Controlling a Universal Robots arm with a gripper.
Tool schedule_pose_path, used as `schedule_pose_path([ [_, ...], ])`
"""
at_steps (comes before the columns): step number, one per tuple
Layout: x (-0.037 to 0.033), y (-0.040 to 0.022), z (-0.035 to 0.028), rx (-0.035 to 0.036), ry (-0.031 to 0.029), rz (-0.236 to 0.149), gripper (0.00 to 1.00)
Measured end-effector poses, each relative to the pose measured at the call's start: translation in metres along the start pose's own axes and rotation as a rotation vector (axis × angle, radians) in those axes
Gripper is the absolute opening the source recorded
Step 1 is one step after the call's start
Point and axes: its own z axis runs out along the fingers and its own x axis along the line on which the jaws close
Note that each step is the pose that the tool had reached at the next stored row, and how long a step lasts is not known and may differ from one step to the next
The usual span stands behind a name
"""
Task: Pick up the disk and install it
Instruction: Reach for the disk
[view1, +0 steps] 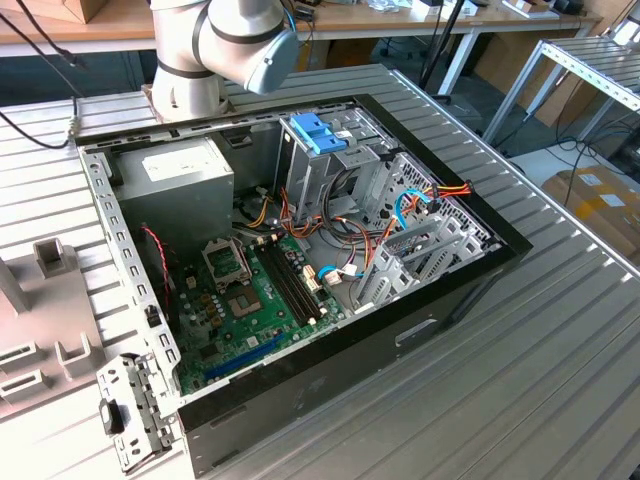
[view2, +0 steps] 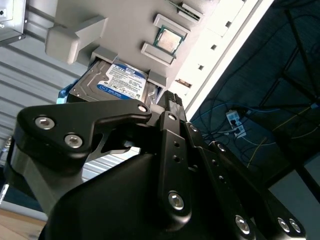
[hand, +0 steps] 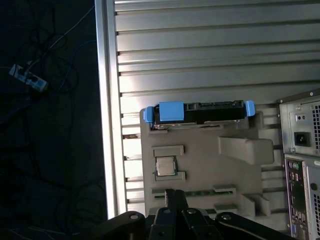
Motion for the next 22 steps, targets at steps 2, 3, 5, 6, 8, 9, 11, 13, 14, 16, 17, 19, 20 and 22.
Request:
schedule_pose_path([
  [2, 0.0011, -0.0001, 0.0001, -0.0001, -0.0001, 0.000, 0.11],
  [3, 0.0016, -0.0002, 0.0000, 0.0000, 0.0000, 0.000, 0.11],
  [5, 0.0027, -0.0002, 0.0000, 0.0000, 0.0000, 0.000, 0.11],
  [6, 0.0037, -0.0003, 0.0000, 0.0000, 0.0000, 0.000, 0.11],
  [8, 0.0048, -0.0004, 0.0000, 0.0000, 0.0000, 0.000, 0.11],
  [9, 0.0058, -0.0004, 0.0000, 0.0000, 0.0000, 0.000, 0.11],
  [11, 0.0074, -0.0005, -0.0001, 0.0000, 0.0000, 0.000, 0.11],
  [13, 0.0097, -0.0007, 0.0000, 0.0000, -0.0001, 0.000, 0.11],
  [14, 0.0102, -0.0008, 0.0000, 0.0000, -0.0001, 0.000, 0.11],
  [16, 0.0102, -0.0008, 0.0001, 0.0000, 0.0001, 0.000, 0.11],
  [17, 0.0102, -0.0008, 0.0004, 0.0000, 0.0000, 0.000, 0.11],
  [19, 0.0091, -0.0007, 0.0013, -0.0001, 0.0000, 0.000, 0.11],
  [20, 0.0079, -0.0007, 0.0018, -0.0001, 0.0000, 0.000, 0.11],
  [22, 0.0064, -0.0006, 0.0024, 0.0000, 0.0000, 0.000, 0.11],
])
